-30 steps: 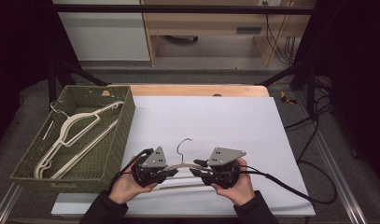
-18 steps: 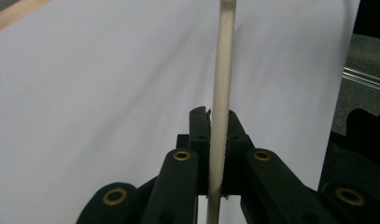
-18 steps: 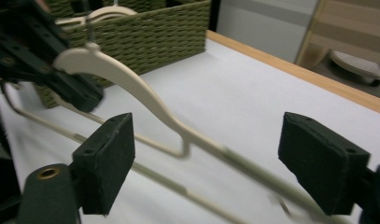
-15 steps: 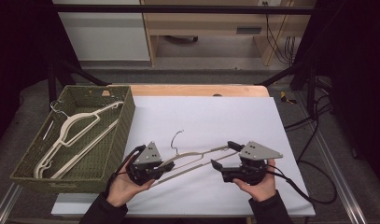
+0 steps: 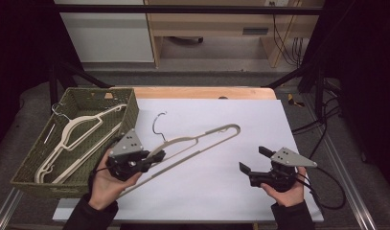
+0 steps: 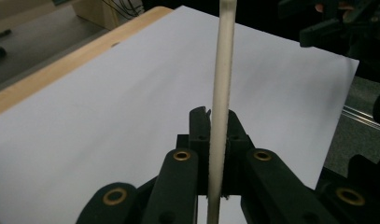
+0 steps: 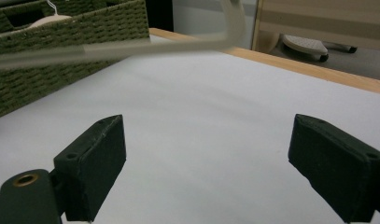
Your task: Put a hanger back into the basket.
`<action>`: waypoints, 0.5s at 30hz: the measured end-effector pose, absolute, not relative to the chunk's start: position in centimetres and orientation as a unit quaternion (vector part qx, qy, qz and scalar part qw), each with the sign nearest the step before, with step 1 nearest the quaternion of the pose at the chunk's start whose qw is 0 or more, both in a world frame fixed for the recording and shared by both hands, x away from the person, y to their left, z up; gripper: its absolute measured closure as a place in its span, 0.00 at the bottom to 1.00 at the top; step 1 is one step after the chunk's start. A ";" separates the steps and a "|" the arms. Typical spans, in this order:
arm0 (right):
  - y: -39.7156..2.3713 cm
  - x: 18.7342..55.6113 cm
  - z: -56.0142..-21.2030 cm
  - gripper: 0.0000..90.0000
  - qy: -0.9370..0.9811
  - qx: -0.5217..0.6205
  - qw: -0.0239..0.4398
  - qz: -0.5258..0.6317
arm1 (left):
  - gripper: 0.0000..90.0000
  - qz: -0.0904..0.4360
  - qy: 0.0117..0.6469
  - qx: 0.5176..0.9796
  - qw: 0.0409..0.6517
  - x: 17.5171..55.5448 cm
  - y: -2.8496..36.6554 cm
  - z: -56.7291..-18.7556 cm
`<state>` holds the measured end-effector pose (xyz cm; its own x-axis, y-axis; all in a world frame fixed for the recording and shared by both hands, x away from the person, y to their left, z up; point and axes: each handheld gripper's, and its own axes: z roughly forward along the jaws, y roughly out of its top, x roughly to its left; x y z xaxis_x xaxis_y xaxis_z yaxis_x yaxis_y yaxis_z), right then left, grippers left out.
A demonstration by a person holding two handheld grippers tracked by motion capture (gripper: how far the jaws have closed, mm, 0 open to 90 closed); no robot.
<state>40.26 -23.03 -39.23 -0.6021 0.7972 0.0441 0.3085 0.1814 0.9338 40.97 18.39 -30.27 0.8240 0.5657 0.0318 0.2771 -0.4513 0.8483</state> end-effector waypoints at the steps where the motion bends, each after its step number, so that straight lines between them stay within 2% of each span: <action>1: -23.1 40.3 -39.2 0.13 0.732 0.380 0.237 0.514 | 0.95 0.159 0.254 0.836 0.460 41.2 19.0 -29.6; 8: -23.4 40.4 -39.3 0.13 0.729 0.384 0.237 0.516 | 0.95 0.181 0.282 0.820 0.465 43.3 24.3 -26.3; 15: -23.5 40.4 -39.2 0.13 0.728 0.384 0.237 0.516 | 0.95 0.206 0.327 0.799 0.462 45.3 30.9 -25.3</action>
<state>40.41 -23.53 -39.22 -0.5925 0.8039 0.0520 0.3158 0.1724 0.9330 45.35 30.93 -25.30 0.7020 0.7117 0.0270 0.3320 -0.3605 0.8717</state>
